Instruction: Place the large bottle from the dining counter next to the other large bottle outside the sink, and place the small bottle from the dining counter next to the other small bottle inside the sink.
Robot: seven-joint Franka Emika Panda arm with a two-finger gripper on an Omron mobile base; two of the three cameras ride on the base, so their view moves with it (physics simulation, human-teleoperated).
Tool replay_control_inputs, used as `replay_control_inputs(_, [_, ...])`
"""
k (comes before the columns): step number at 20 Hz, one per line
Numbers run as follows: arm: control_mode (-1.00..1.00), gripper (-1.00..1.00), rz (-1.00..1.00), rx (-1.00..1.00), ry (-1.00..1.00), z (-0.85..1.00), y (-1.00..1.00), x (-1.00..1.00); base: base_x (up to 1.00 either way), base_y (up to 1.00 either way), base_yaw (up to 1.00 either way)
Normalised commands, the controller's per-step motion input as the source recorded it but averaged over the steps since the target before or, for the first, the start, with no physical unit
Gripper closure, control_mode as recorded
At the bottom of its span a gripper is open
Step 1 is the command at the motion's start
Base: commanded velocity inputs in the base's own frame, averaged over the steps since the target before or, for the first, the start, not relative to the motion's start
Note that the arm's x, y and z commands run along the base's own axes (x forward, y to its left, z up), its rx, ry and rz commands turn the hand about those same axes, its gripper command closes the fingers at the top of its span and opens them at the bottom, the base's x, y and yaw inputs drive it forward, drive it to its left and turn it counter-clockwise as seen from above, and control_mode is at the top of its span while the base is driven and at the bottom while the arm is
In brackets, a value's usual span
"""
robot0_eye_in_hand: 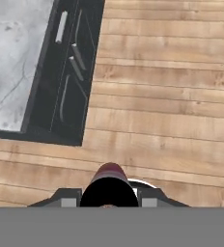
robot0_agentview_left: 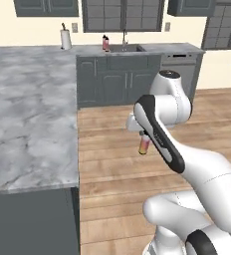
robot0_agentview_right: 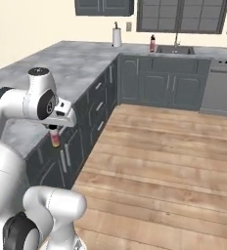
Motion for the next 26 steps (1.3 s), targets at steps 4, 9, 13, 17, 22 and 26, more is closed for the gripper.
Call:
replay_control_inputs(4, [1.0,1.0,0.0,0.0,0.0,0.0,0.0,0.0,0.56,-1.0,0.23])
replay_control_inputs(9, [1.0,1.0,0.0,0.0,0.0,0.0,0.0,0.0,0.62,-1.0,0.23])
replay_control_inputs(13, [1.0,1.0,0.0,0.0,0.0,0.0,0.0,0.0,0.58,-1.0,0.2])
replay_control_inputs(17, [1.0,1.0,0.0,0.0,0.0,0.0,0.0,0.0,0.86,-1.0,0.09])
replay_control_inputs(22, [1.0,1.0,0.0,0.0,0.0,0.0,0.0,0.0,1.0,-0.98,0.0])
replay_control_inputs(26, [1.0,1.0,0.0,0.0,0.0,0.0,0.0,0.0,1.0,-0.84,0.0])
